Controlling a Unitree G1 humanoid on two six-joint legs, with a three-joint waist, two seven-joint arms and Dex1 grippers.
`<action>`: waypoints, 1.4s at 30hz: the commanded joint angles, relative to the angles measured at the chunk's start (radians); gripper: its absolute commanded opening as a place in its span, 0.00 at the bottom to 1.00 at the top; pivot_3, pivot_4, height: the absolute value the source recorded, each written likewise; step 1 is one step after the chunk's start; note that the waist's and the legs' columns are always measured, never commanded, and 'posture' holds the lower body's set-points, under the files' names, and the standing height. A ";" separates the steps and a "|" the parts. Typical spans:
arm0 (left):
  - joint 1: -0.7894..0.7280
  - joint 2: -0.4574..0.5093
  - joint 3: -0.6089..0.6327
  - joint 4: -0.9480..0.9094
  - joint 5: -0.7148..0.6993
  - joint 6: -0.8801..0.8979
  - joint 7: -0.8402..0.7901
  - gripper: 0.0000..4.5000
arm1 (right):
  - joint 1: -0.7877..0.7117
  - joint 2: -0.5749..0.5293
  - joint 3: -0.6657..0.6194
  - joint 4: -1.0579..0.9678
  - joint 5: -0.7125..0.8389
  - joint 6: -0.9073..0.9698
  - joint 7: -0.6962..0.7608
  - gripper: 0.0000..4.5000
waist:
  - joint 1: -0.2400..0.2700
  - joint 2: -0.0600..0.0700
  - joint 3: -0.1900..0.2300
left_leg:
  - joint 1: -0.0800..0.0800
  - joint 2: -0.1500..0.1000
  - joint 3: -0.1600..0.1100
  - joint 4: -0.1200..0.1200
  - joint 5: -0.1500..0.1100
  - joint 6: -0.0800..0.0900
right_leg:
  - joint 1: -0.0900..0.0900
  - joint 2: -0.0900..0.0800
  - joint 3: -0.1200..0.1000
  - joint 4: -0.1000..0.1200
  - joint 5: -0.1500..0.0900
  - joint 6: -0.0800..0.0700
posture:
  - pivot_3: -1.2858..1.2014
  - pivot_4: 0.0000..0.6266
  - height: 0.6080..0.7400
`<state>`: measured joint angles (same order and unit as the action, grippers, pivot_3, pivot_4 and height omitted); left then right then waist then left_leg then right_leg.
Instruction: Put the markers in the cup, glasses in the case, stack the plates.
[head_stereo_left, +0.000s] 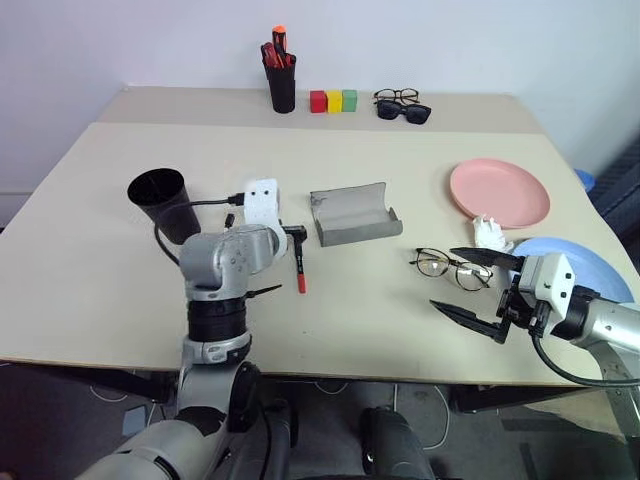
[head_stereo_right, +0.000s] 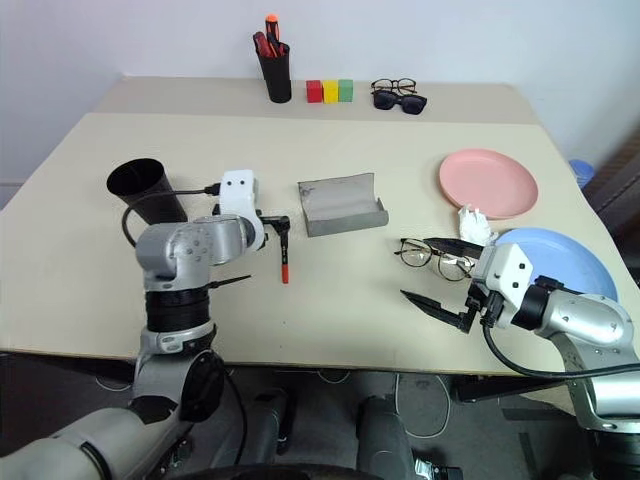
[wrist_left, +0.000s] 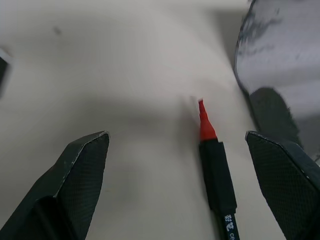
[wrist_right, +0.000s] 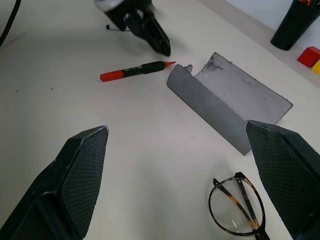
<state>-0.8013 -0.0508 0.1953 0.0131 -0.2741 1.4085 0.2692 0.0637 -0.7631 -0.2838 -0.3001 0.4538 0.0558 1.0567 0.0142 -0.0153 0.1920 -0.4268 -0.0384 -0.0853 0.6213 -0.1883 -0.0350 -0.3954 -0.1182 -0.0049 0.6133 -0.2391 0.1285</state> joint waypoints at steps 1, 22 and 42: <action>-0.037 -0.013 -0.017 0.056 0.042 -0.004 0.005 0.72 | 0.010 0.004 -0.021 -0.013 0.003 -0.032 -0.005 1.00 | 0.000 0.000 0.000 | 0.000 0.000 0.000 0.000 0.000 0.000 | 0.000 0.000 0.000 0.000 0.000 0.000 | 0.52 0.24 0.99; 0.013 0.207 -0.131 -0.315 -0.008 0.065 -0.278 0.01 | -0.088 0.021 0.044 0.037 -0.012 -0.025 -0.062 1.00 | -0.001 0.000 0.000 | 0.000 0.000 0.000 -0.001 -0.001 -0.002 | -0.001 0.000 0.000 0.001 0.000 0.000 | 0.52 0.24 0.99; 0.077 0.371 -0.128 -0.166 0.449 -1.202 0.004 0.01 | -0.237 0.060 0.118 0.147 -0.035 -0.067 -0.051 1.00 | -0.001 0.000 0.001 | 0.001 0.000 0.001 -0.005 0.000 0.000 | -0.002 -0.001 0.002 -0.001 0.002 -0.004 | 0.52 0.24 0.99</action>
<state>-0.7134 0.3140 0.0259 -0.1721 0.1354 0.2680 0.2218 -0.1527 -0.7065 -0.1598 -0.1485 0.4145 0.0125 1.0005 0.0136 -0.0152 0.1927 -0.4259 -0.0385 -0.0840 0.6164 -0.1878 -0.0351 -0.3975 -0.1186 -0.0030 0.6129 -0.2365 0.1249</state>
